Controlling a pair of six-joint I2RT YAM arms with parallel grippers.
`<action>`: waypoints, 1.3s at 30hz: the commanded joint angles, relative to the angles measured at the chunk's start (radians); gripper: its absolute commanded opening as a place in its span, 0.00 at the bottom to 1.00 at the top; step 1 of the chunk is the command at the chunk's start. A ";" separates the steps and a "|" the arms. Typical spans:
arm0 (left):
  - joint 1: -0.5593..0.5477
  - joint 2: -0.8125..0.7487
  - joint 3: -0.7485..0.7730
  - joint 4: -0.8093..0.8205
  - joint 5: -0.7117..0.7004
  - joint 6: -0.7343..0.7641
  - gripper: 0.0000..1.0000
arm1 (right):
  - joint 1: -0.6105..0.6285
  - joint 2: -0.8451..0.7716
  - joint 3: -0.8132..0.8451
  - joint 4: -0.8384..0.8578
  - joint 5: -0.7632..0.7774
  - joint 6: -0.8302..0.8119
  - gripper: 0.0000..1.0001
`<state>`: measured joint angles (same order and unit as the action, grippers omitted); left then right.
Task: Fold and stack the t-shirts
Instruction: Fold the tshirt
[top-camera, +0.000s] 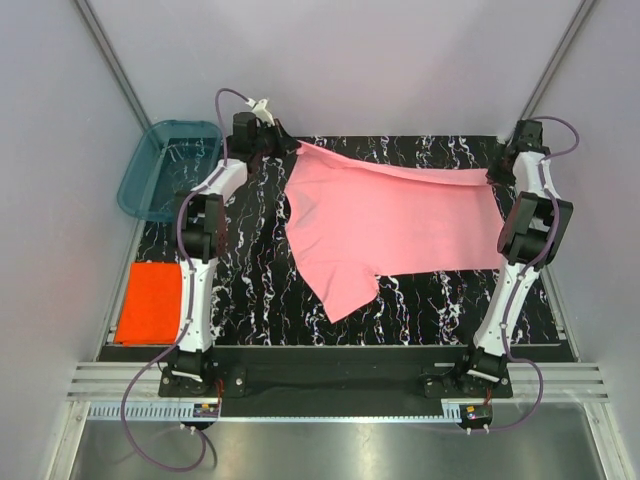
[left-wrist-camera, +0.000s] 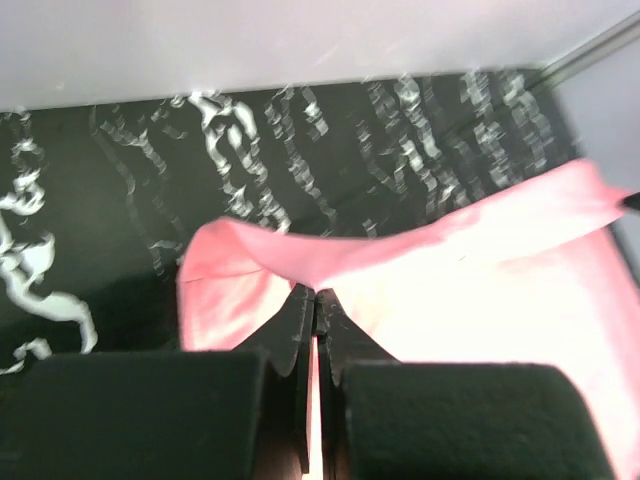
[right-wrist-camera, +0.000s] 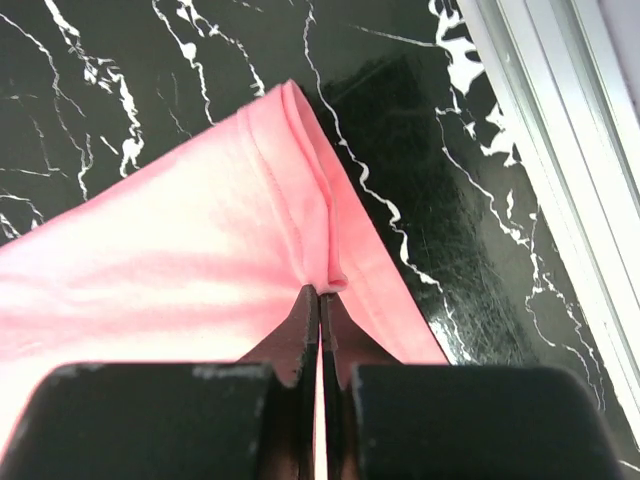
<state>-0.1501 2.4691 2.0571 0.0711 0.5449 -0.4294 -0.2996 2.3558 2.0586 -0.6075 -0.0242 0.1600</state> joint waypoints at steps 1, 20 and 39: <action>-0.005 -0.065 0.014 0.119 0.050 -0.115 0.00 | -0.007 0.014 0.106 -0.043 -0.039 0.007 0.00; -0.063 -0.340 -0.402 0.338 0.105 -0.666 0.00 | -0.078 0.121 0.276 -0.153 -0.212 0.213 0.00; -0.063 -0.535 -0.670 0.268 0.130 -0.643 0.00 | -0.081 0.137 0.302 -0.235 -0.218 0.193 0.00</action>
<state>-0.2176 2.0125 1.4025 0.3275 0.6403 -1.0740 -0.3805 2.5008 2.3577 -0.8196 -0.2478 0.3634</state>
